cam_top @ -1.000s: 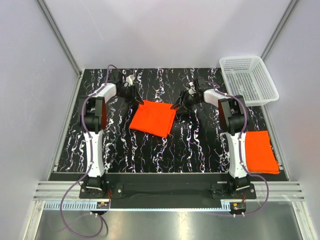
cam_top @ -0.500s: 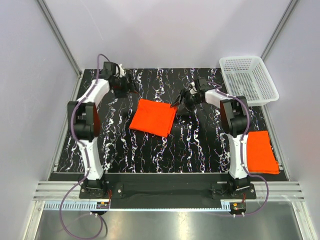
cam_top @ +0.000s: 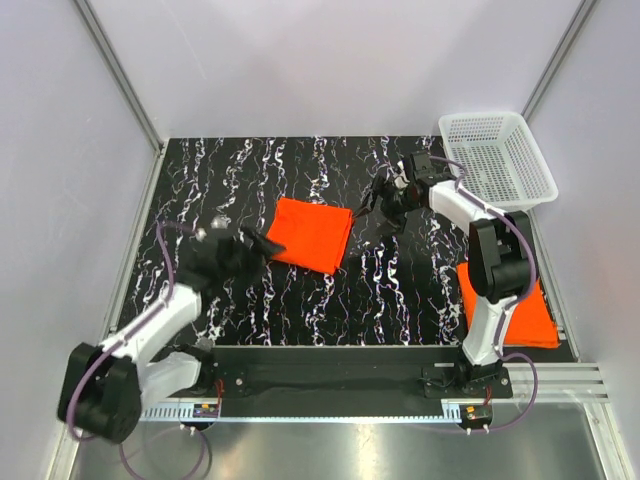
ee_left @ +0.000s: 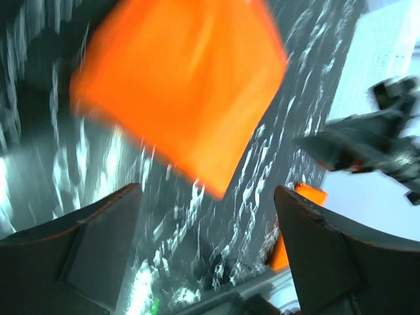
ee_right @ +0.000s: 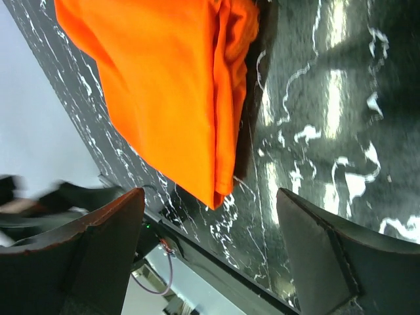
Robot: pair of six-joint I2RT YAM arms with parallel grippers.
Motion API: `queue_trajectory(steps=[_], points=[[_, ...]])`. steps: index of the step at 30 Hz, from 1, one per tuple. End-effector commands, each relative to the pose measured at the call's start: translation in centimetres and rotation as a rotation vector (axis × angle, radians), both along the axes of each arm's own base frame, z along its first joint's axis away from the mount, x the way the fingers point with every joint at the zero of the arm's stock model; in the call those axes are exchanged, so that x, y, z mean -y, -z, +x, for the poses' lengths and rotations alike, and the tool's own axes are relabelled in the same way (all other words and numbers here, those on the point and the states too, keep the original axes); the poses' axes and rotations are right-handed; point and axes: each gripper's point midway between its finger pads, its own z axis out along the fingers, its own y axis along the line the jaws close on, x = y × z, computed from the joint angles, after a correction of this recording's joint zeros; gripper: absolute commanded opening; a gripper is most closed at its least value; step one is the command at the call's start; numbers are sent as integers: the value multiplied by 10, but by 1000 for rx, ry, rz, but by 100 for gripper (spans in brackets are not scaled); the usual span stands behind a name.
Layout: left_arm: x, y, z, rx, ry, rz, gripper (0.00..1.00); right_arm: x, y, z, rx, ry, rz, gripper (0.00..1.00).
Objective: Fold and stack the t-shirts
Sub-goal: Neatly place the folded tshirt to the corner
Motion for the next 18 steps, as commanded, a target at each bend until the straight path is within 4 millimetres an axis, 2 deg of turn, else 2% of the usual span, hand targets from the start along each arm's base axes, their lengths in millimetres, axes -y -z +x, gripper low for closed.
queue_trajectory(steps=[1,2,3,5,6,10,11,13,14,15,18], points=[[17,-12,-1,31,-278,-263,90,12,-12,-12,42,11,-47,88],[23,-8,-6,24,-281,-277,90,12,-12,-14,40,11,-47,88],[36,5,-20,-12,-254,-275,90,14,-10,-20,33,11,-49,88],[48,14,-21,-30,-281,-308,89,15,-10,-26,33,13,-54,88],[61,19,-28,-43,-253,-307,89,18,-9,-32,28,17,-60,88],[88,41,-26,-91,-283,-337,88,19,-9,-42,32,19,-63,88],[102,48,-25,-95,-270,-355,87,20,-9,-43,37,19,-63,88],[115,50,-19,-105,-279,-383,85,22,-10,-45,44,20,-68,88],[120,60,-17,-121,-281,-363,82,22,-10,-47,43,19,-70,88],[129,55,-12,-114,-280,-373,80,23,-12,-47,51,19,-73,88],[130,63,-3,-105,-323,-358,73,24,-13,-49,59,17,-78,88]])
